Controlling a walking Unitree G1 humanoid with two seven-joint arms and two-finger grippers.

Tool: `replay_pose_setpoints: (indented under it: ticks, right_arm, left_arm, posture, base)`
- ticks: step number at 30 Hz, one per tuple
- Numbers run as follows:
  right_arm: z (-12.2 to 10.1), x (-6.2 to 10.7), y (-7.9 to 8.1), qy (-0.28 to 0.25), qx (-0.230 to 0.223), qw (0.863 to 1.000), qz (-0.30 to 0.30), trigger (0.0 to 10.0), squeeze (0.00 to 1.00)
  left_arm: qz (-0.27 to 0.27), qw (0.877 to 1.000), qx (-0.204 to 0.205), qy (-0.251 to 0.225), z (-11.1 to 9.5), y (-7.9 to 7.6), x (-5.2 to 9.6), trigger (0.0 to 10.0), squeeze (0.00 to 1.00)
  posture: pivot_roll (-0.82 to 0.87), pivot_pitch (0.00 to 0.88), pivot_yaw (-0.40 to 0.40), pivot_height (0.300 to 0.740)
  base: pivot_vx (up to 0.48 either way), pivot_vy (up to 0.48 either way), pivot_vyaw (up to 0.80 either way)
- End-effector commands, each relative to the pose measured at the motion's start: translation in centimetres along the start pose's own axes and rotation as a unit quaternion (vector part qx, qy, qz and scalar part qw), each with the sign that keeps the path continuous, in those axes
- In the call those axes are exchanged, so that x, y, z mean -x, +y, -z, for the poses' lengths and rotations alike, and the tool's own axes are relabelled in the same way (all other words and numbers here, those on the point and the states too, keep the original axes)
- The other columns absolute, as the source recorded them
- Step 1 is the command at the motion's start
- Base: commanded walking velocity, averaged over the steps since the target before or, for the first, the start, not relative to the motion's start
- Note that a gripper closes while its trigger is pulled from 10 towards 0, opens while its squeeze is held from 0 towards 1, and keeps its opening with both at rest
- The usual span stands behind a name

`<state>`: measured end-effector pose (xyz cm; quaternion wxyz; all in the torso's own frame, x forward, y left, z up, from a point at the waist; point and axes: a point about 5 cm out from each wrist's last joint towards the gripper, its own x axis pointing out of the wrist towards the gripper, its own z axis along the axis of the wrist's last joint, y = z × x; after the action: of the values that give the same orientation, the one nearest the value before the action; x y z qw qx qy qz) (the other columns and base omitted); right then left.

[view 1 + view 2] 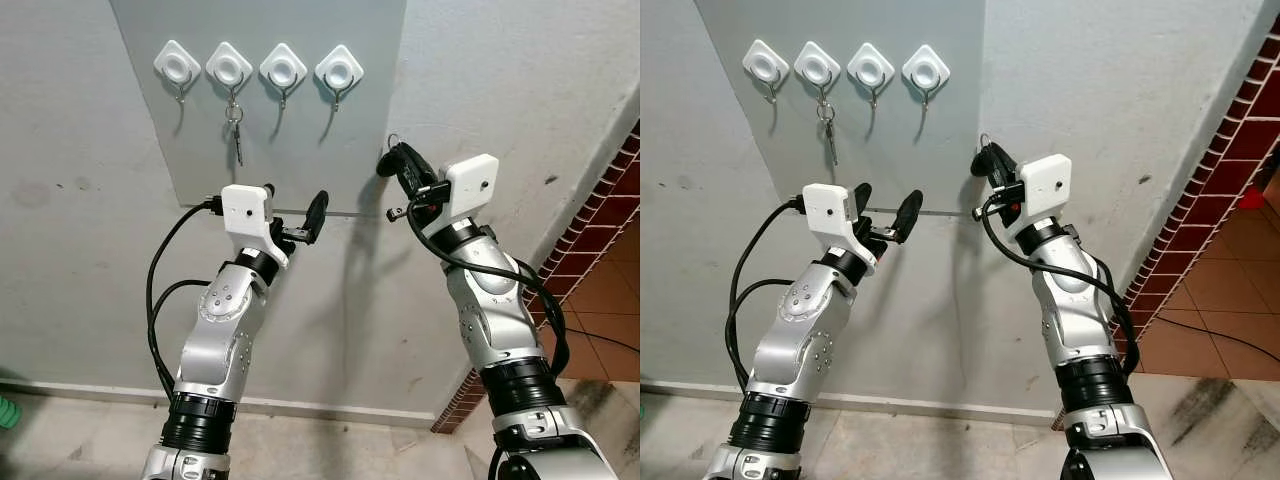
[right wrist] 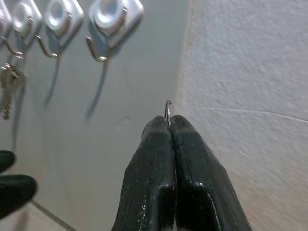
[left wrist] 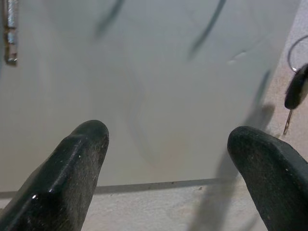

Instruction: Hang keys on a hook

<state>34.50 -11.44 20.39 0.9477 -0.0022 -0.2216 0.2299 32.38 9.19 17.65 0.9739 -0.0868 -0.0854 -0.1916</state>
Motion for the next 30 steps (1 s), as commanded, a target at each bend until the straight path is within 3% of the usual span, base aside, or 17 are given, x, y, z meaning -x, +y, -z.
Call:
replay_pose_setpoints:
  ticks: [1,30]
  right_arm:
    - [-0.6,-0.7,0.3,-0.017,-0.007,1.000,-0.014,10.0,0.00]
    - [-2.8,-2.7,2.6,-0.077,-0.036,0.993,-0.086,10.0,0.00]
  left_arm:
    - [0.016,1.000,-0.010,-0.013,-1.0,-0.5,-0.4,10.0,0.00]
    - [0.019,1.000,-0.003,-0.014,-1.1,-0.8,-0.5,10.0,0.00]
  posture:
    - [0.00,0.000,-0.001,0.740]
    - [0.00,0.000,-0.007,0.740]
  base:
    - [0.000,0.000,0.00]
    - [0.000,0.000,0.00]
